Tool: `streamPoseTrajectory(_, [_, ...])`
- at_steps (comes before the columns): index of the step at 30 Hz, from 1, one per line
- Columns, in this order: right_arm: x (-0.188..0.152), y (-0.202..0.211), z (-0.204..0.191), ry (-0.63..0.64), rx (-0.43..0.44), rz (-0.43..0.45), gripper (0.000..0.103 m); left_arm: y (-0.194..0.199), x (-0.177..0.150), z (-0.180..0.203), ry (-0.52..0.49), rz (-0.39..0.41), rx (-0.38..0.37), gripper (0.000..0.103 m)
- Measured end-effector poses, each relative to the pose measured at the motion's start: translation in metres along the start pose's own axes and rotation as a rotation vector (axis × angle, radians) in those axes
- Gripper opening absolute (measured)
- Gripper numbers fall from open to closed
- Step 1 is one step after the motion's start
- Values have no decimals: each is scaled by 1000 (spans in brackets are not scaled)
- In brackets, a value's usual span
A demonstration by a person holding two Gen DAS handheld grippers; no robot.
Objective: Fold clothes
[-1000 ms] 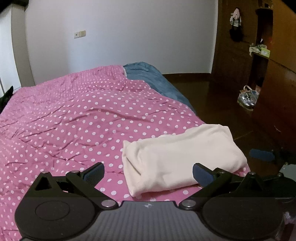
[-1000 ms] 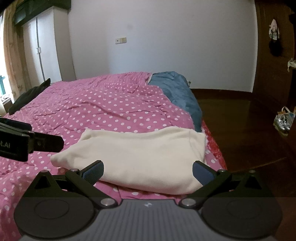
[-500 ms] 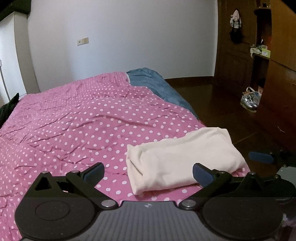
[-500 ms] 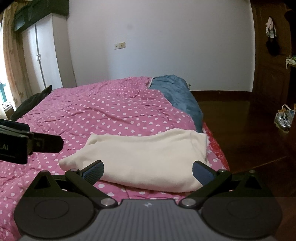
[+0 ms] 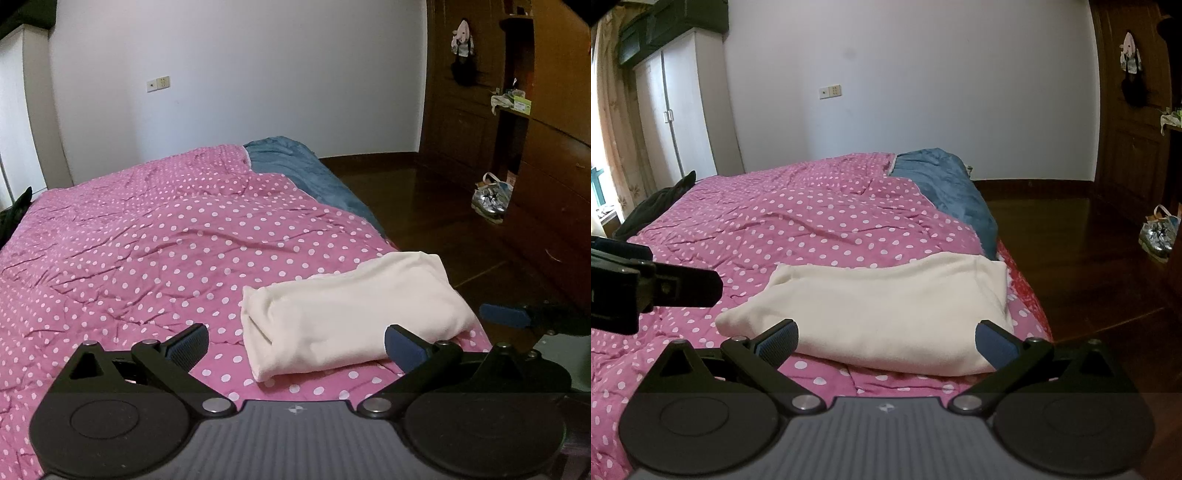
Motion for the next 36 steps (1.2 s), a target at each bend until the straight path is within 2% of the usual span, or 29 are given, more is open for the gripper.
streamPoseTrajectory(36, [-5,-4,-4,1,17,-24,103,-8,-7,9,-21,-54,-29,103])
Point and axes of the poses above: each gripper's, at about its wrist camera, not at the fingertips, and y roughly against the way its jaws point, z to its right, x to its top, the point moved 8 cm from there along -y, roughly the way its jaws point, and after that the axes turned 15 degrees about -z, right-handed, at the moved point
